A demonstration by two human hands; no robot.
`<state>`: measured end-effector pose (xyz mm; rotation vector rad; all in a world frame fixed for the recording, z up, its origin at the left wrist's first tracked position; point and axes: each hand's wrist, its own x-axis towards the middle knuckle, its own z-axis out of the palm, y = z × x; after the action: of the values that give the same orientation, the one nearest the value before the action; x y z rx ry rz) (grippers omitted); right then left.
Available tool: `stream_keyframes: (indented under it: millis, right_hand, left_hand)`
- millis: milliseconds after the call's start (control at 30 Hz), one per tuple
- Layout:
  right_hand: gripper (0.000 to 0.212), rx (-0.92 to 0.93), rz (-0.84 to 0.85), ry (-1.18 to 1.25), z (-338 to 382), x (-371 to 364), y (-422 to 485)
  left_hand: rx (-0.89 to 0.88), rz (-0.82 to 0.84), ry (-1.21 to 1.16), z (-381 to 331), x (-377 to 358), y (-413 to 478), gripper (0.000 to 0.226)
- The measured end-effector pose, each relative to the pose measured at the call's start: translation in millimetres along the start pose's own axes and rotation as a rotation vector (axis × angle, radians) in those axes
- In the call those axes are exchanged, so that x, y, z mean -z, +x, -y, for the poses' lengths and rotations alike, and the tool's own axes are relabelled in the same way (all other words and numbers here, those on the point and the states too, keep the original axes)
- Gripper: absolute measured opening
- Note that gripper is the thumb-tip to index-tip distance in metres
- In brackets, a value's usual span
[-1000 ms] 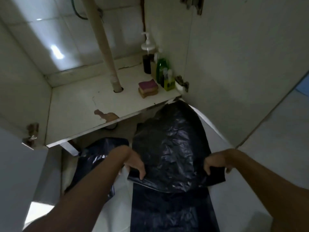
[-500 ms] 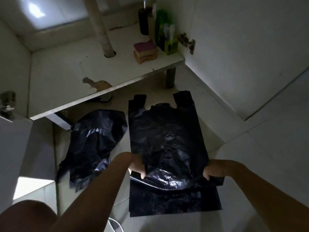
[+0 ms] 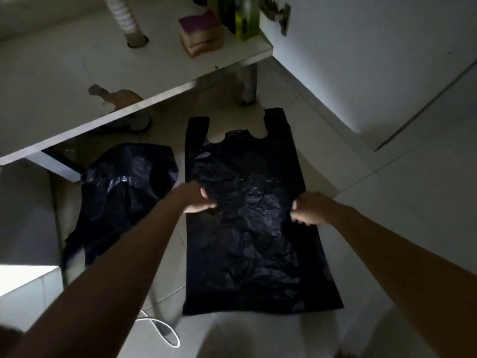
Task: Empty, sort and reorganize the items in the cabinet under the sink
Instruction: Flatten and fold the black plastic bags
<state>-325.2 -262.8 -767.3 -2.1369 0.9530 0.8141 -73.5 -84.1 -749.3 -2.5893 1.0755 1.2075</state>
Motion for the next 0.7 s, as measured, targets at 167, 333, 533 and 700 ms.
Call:
stream_keyframes:
  millis: [167, 333, 533, 700]
  right_hand:
    - [0.058, 0.087, -0.440, -0.100, -0.6, -9.0, 68.5]
    - [0.069, -0.005, -0.498, -0.244, -18.2, -32.1, 106.0]
    - [0.074, -0.069, -0.683, -0.308, -28.1, -50.5, 116.4]
    - [0.076, -0.062, -0.715, -0.300, -27.3, -45.9, 126.3]
  left_hand:
    - [0.021, -0.461, -0.006, 2.4, -10.9, 69.2, 0.071]
    - [0.085, -0.502, 0.077, 0.9, -34.7, 122.2, 0.073]
    - [0.020, -0.568, 0.084, -7.9, -44.1, 144.1, 0.073]
    - [0.028, -0.531, 0.084, -2.6, -35.8, 152.1, 0.076]
